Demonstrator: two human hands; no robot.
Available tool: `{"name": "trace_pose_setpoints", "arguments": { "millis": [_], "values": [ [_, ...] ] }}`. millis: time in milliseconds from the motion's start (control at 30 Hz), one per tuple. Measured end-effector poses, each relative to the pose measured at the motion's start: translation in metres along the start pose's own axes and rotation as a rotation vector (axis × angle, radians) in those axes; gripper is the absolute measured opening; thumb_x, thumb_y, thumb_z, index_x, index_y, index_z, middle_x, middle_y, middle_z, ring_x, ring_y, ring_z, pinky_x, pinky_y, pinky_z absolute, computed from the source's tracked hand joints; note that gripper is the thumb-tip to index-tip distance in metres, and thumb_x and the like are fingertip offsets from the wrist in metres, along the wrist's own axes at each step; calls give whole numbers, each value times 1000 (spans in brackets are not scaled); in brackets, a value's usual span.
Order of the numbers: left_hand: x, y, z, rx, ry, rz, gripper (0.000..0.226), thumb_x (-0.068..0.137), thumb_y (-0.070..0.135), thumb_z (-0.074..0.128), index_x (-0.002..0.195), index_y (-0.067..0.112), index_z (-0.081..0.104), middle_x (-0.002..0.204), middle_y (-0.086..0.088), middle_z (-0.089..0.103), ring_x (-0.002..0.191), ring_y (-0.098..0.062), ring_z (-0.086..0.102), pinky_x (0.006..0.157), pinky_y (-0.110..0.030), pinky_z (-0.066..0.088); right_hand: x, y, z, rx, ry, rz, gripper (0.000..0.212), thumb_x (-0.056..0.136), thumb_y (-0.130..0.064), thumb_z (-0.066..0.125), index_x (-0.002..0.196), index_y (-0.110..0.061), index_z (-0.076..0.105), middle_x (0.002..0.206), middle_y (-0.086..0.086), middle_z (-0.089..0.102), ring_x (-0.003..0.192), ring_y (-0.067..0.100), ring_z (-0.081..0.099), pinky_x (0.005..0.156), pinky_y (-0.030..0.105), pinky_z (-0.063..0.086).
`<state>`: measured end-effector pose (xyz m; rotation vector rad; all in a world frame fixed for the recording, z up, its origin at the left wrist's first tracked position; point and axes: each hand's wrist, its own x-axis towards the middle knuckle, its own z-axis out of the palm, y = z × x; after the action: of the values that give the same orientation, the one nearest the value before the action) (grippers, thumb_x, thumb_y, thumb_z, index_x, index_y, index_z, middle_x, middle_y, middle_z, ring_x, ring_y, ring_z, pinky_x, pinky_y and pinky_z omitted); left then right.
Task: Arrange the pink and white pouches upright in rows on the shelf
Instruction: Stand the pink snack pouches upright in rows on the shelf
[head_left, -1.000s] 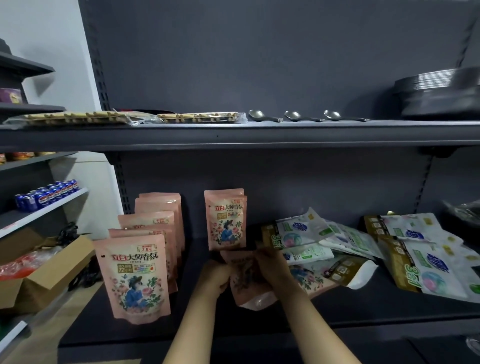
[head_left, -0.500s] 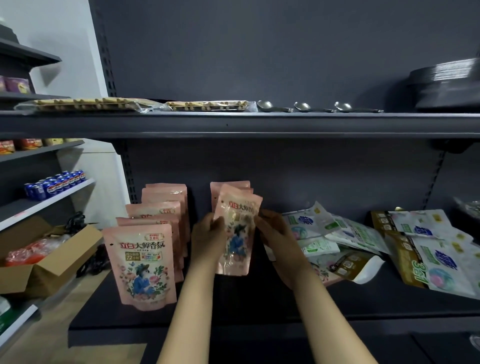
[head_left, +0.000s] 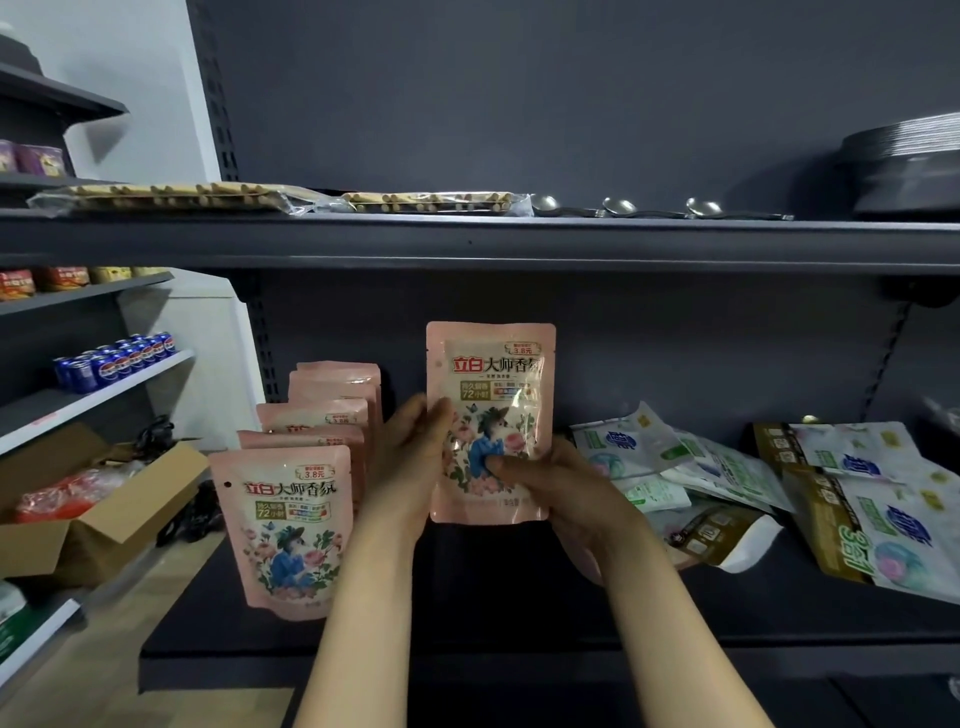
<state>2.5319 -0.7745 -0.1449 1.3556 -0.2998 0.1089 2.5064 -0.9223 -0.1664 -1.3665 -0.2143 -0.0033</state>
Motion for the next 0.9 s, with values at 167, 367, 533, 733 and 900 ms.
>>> {"name": "trace_pose_setpoints", "arguments": {
  "millis": [167, 367, 533, 733, 900],
  "values": [
    [1, -8, -5, 373, -216, -133, 43, 83, 22, 67, 119, 31, 47, 104, 14, 60, 101, -8, 57, 88, -27, 47, 8, 3, -5, -118, 74, -53, 23, 86, -7, 63, 109, -8, 67, 103, 7, 74, 96, 18, 71, 77, 26, 58],
    [18, -44, 3, 544, -50, 13, 50, 85, 16, 65, 128, 19, 40, 117, 6, 55, 99, -7, 51, 69, -13, 42, 36, 19, -11, -686, 278, -58, 20, 88, -21, 63, 105, -10, 64, 101, 5, 70, 91, 19, 67, 74, 26, 50],
    [25, -75, 5, 662, 60, -50, 48, 87, 21, 61, 130, 18, 39, 125, -1, 58, 110, -18, 59, 79, -23, 46, 53, 33, -13, -1201, 272, 97, 31, 92, -38, 52, 108, -13, 63, 110, 9, 66, 102, 26, 63, 83, 30, 48],
    [39, -91, 2, 544, 95, -107, 45, 86, 21, 62, 125, 17, 40, 108, 8, 54, 94, -13, 55, 77, -26, 46, 80, 49, -13, -1192, 383, 232, 47, 87, -50, 49, 115, -14, 59, 115, 10, 66, 106, 30, 61, 89, 35, 47],
    [48, -98, 2, 499, 117, -138, 44, 85, 10, 63, 123, 10, 40, 108, 1, 55, 89, -13, 55, 61, -12, 42, 92, 58, -12, -1072, 358, 228, 49, 84, -47, 57, 117, -11, 57, 115, 9, 66, 105, 29, 62, 88, 35, 51]
  ]
}}
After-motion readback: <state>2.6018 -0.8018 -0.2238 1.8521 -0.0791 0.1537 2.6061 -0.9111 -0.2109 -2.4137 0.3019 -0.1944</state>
